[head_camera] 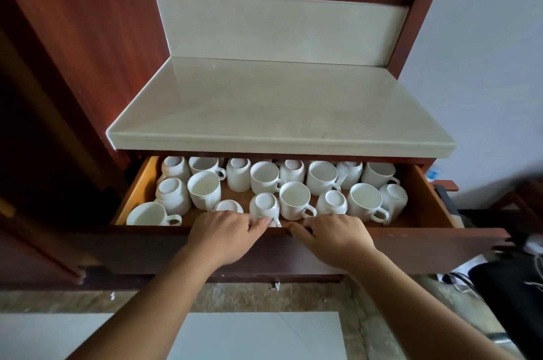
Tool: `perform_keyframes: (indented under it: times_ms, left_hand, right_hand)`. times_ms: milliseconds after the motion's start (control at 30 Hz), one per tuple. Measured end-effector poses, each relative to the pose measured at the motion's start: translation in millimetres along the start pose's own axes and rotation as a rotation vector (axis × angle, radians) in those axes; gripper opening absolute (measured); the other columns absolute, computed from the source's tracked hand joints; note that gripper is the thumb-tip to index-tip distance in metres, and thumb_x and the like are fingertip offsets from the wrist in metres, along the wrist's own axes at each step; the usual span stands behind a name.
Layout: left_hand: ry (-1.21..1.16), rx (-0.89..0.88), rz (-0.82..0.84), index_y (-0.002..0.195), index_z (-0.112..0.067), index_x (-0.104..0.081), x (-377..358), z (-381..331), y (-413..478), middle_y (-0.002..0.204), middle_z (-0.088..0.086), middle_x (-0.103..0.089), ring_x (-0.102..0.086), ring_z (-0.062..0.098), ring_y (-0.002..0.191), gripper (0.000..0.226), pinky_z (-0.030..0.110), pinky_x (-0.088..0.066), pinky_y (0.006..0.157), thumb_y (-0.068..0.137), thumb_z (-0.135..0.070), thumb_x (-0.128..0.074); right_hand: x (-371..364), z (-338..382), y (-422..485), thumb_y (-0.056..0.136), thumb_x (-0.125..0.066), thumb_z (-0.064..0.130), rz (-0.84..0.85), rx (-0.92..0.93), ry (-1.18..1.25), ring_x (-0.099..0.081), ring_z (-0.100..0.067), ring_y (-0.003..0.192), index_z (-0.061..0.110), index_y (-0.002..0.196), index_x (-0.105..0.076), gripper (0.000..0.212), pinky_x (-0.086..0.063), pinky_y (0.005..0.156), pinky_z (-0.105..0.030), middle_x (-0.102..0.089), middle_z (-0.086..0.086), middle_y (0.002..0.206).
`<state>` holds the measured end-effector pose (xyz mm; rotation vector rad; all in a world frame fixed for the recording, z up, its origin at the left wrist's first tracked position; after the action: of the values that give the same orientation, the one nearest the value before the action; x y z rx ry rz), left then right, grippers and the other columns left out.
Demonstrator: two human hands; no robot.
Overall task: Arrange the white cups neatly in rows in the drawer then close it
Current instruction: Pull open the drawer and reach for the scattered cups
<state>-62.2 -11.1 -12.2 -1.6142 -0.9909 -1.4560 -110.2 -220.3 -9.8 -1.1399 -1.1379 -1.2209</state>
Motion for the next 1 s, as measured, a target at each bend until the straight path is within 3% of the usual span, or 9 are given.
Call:
perform_keyframes:
  times_ms: [267, 500, 667, 1000]
  left_hand:
    - [0.005, -0.036, -0.006, 0.08, -0.024, -0.061, -4.4, -8.1, -34.6, 0.088, -0.003, -0.07, -0.064, 0.024, 0.085, 0.075, 0.036, -0.039, 0.065, 0.097, -0.077, -0.011]
    - [-0.054, -0.052, 0.041, 0.066, -0.028, -0.046, -5.0, -15.3, -64.0, 0.09, -0.002, -0.069, -0.063, 0.026, 0.089, 0.067, 0.038, -0.038, 0.067, 0.098, -0.075, -0.011]
    - [-0.03, -0.056, 0.023, 0.074, -0.027, -0.055, -7.3, -20.4, -81.2, 0.089, -0.002, -0.069, -0.064, 0.026, 0.088, 0.071, 0.037, -0.038, 0.067, 0.097, -0.076, -0.009]
    - [-0.066, -0.049, 0.066, 0.064, -0.028, -0.045, -3.2, -29.9, -109.2, 0.087, -0.001, -0.068, -0.058, 0.025, 0.083, 0.067, 0.037, -0.039, 0.067, 0.099, -0.075, -0.012]
  right_hand:
    - [-0.6, 10.0, -36.5, 0.088, -0.017, 0.082, 0.045, -0.015, -0.005, -0.067, -0.019, 0.093, 0.037, 0.098, -0.068, 0.069, -0.047, 0.071, -0.034, -0.071, 0.006, 0.094]
    - [0.8, 18.0, -65.3, 0.089, -0.019, 0.081, 0.047, -0.012, -0.02, -0.067, -0.018, 0.091, 0.036, 0.089, -0.067, 0.066, -0.049, 0.074, -0.034, -0.071, 0.006, 0.091]
    - [0.3, 21.1, -84.3, 0.089, -0.02, 0.081, 0.052, -0.019, -0.016, -0.066, -0.017, 0.088, 0.034, 0.083, -0.065, 0.066, -0.051, 0.077, -0.035, -0.07, 0.006, 0.088]
    - [-1.6, 23.9, -107.2, 0.084, -0.018, 0.084, 0.077, -0.018, 0.017, -0.063, -0.016, 0.084, 0.035, 0.074, -0.059, 0.065, -0.047, 0.071, -0.034, -0.067, 0.007, 0.082]
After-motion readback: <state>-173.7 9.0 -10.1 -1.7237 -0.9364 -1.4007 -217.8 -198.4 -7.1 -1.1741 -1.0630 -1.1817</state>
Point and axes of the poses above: each hand's wrist, its own y-axis towards the middle knuckle, its own x-axis out of the back of the hand, z = x × y, the point moved 5 cm from there along y, towards the middle knuckle
